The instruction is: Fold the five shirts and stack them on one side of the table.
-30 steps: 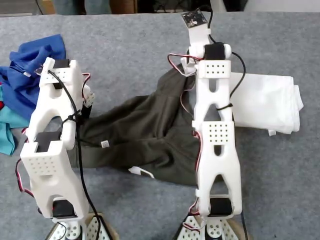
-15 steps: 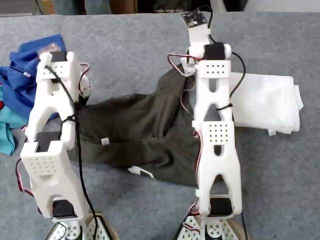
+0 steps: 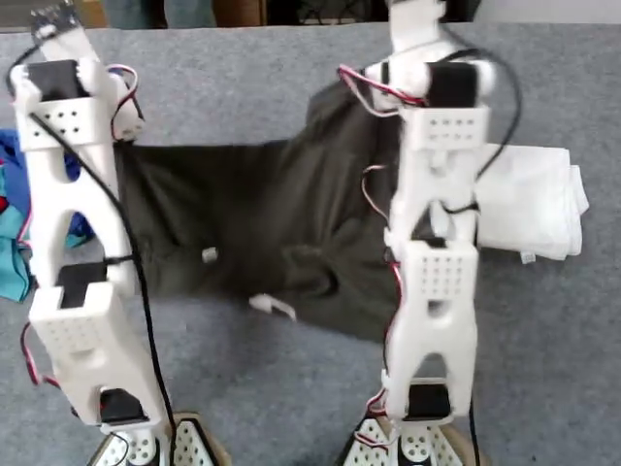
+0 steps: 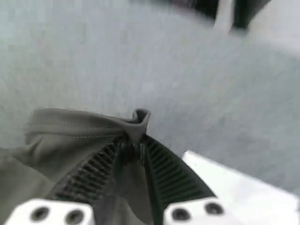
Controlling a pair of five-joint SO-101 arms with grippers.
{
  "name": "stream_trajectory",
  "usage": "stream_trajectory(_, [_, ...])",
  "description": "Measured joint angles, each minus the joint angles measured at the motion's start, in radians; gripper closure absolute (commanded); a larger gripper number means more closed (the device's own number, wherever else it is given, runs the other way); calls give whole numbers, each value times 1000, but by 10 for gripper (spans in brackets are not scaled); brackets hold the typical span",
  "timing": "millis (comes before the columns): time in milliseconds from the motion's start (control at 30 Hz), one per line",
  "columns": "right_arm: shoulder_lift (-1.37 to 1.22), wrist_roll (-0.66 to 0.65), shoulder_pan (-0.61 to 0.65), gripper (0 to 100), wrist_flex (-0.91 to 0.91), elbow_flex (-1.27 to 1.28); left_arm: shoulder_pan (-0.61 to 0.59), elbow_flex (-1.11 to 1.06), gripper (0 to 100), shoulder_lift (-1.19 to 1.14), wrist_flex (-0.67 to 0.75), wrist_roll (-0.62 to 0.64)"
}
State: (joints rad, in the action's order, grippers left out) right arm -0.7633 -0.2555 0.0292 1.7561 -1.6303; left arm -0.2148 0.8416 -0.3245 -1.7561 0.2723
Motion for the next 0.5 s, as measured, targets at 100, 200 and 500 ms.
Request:
stream_trajectory(100, [155,34,-17,985,0,0,0,0,972,127,-3,-9])
stream_trajectory(200, [301,46,-49,985,0,0,-2,6,972,276,-5,-14])
stream_trajectory(500, [660,46,-130,985,0,-2,-57,-64,972,626,-6,-166])
